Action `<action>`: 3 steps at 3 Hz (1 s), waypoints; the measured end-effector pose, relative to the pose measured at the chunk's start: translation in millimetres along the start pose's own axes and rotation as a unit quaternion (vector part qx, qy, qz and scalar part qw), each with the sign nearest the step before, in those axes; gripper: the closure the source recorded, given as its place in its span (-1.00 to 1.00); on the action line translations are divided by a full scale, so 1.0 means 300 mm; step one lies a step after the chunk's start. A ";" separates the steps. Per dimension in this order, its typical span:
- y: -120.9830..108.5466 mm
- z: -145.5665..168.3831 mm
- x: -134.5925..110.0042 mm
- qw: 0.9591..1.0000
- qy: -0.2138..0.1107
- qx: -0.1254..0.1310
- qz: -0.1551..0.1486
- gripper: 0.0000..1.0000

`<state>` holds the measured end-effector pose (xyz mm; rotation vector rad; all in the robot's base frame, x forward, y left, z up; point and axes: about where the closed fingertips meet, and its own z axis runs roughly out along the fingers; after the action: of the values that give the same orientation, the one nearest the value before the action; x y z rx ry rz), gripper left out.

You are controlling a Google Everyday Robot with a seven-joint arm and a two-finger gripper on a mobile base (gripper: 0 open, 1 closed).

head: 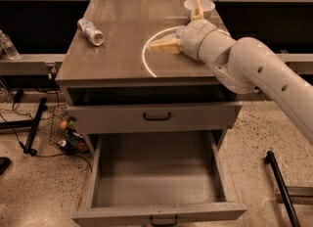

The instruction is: Pick blue plastic bottle from middle drawer and place on counter

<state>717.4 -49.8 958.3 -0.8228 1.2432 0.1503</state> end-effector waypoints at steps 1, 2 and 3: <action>-0.009 -0.010 -0.004 1.000 0.002 0.000 0.000 -1.00; -0.074 -0.075 -0.028 1.000 0.018 -0.003 -0.003 -1.00; -0.256 -0.299 -0.088 0.995 0.086 0.026 -0.035 -1.00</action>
Offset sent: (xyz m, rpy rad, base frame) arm -0.0186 -0.0639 0.0333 -0.0554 0.0546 -0.0328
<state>678.5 -152.0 1010.4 -0.8464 1.3717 -0.0086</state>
